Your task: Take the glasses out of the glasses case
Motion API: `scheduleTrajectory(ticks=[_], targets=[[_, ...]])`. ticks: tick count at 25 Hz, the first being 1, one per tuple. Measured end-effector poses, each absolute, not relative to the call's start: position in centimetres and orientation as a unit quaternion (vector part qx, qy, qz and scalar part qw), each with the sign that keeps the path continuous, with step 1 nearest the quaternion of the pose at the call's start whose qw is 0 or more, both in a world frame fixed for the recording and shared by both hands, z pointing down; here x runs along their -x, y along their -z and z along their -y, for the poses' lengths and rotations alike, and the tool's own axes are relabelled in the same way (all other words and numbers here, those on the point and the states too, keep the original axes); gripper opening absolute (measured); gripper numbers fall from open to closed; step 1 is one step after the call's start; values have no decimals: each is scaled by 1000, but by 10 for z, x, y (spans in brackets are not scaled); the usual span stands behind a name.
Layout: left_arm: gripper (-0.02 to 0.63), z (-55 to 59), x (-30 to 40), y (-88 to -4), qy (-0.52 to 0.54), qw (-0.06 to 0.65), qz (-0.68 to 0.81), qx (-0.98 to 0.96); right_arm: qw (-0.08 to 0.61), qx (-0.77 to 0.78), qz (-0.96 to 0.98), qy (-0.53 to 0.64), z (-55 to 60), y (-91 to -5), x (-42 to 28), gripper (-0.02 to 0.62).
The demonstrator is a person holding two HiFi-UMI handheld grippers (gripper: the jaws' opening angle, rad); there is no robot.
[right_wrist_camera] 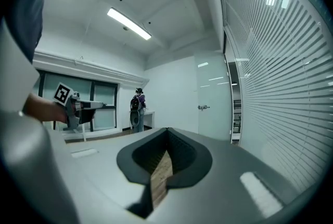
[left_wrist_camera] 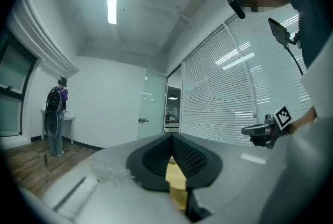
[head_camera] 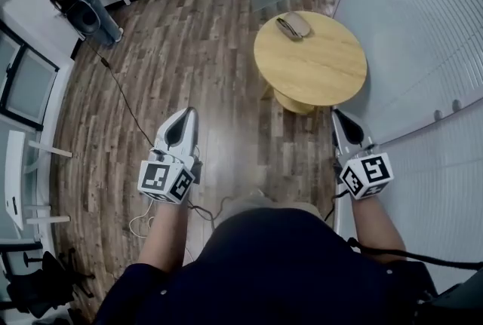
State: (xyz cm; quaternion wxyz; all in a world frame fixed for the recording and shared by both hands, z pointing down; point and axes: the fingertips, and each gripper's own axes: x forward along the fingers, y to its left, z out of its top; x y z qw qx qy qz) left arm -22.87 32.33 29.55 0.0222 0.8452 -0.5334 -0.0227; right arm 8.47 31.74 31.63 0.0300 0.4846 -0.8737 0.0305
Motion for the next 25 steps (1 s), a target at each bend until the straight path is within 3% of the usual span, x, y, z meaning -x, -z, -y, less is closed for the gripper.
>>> scheduleTrajectory(ticks=[3, 10, 14, 25], targets=[[6, -287, 239, -291, 43, 26, 526, -849, -5, -488, 872, -33, -297, -311, -76, 9], [6, -239, 224, -293, 37, 27, 500, -865, 2, -513, 857, -42, -271, -321, -82, 9], [6, -210, 213, -306, 25, 40, 499, -865, -43, -541, 838, -46, -243, -315, -99, 9], [6, -109, 230, -293, 5, 16, 535, -845, -73, -547, 831, -74, -105, -330, -98, 9]])
